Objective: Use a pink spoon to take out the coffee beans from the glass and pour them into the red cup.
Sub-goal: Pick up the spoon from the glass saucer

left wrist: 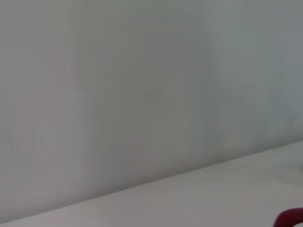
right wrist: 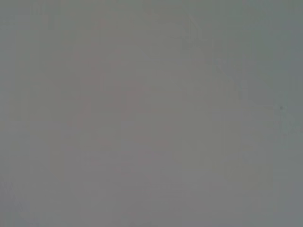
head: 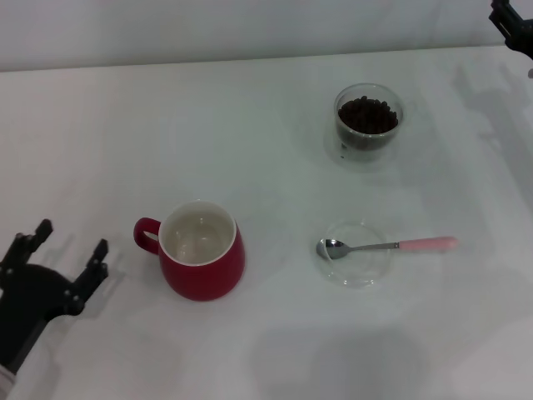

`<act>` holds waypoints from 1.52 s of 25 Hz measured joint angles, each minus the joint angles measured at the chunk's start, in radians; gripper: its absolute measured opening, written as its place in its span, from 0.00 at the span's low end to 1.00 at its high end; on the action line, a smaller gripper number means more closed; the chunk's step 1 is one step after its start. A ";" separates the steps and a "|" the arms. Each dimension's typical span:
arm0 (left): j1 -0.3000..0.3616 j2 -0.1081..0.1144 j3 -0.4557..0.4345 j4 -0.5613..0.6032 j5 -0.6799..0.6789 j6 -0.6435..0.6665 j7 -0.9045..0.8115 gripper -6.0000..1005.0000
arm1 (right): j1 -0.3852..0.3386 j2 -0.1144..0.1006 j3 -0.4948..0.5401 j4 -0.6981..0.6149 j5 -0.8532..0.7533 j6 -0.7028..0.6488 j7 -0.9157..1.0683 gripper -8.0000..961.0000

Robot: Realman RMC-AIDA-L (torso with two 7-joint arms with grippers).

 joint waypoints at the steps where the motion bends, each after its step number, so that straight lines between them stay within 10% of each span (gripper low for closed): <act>1: 0.009 0.000 0.000 0.001 -0.014 0.008 0.000 0.81 | -0.005 0.001 0.000 0.001 0.000 0.000 0.002 0.89; 22: -0.032 0.003 0.000 -0.012 -0.381 0.106 -0.060 0.80 | -0.278 -0.011 -0.263 0.200 -0.017 -0.420 0.777 0.89; 38: -0.081 0.001 0.000 -0.024 -0.404 0.096 -0.060 0.80 | -0.298 -0.007 -0.262 0.412 -0.226 -0.605 0.801 0.88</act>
